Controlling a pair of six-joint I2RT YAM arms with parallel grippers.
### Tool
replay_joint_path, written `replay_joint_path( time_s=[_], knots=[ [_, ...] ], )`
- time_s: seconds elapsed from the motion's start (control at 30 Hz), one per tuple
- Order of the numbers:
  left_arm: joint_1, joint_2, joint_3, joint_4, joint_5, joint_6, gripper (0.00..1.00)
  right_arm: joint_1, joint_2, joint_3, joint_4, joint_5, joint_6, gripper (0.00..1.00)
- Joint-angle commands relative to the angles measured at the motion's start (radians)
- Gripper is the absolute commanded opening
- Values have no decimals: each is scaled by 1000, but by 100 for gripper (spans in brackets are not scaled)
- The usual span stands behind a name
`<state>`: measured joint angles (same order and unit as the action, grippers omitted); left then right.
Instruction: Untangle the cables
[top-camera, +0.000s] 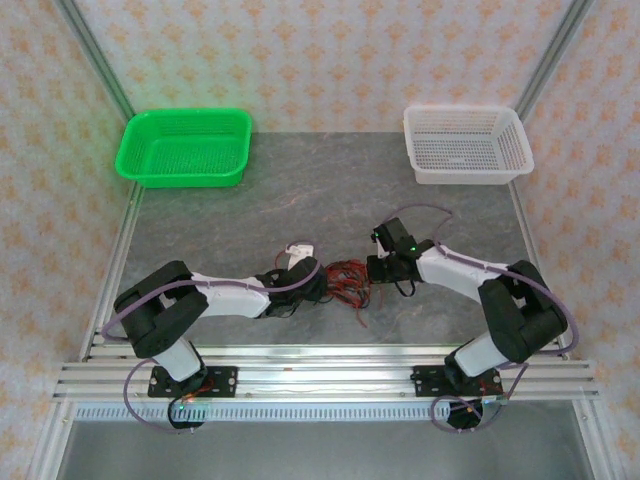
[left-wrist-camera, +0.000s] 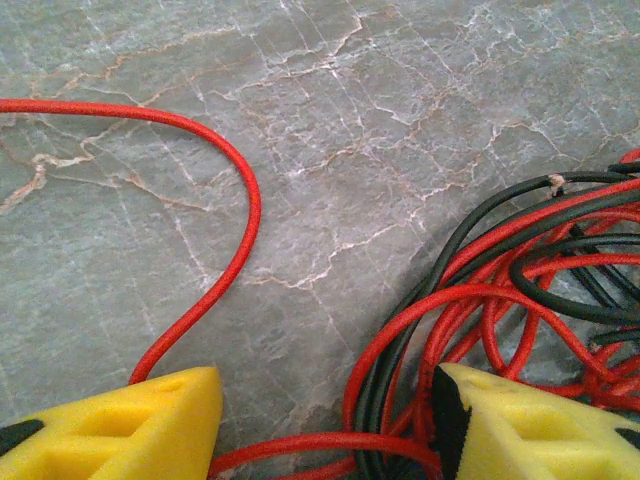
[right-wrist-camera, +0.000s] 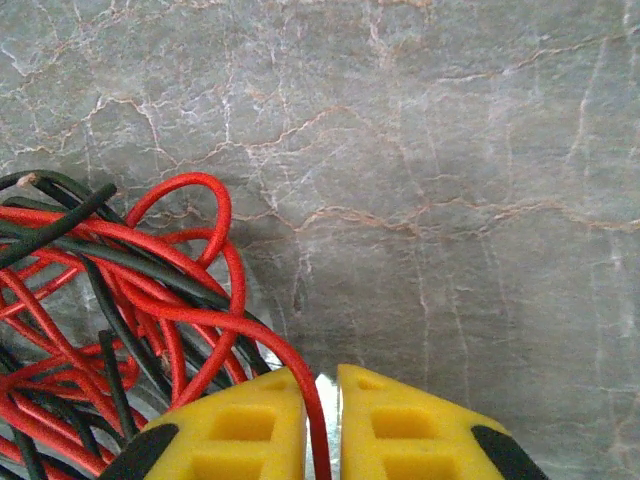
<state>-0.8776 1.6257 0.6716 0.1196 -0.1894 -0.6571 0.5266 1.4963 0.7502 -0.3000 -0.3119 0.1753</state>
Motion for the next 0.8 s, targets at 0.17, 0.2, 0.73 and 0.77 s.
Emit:
replay_joint_path(
  time_s=[0.17,0.2,0.73,0.77],
  knots=[
    [-3,41,43,-51,-83,61,60,-4,-85,57,-75,-32,-44,40],
    [-3,41,49,-49,-85,65,60,-4,-98,69,-90,-43,-50,43],
    [-3,-6,53,-15,-116,136,60,-5,58,187,-81,-170,-235,62],
    [-3,-10,48,-12,-116,136,60,-5,76,187,-71,-188,-238,62]
  ],
)
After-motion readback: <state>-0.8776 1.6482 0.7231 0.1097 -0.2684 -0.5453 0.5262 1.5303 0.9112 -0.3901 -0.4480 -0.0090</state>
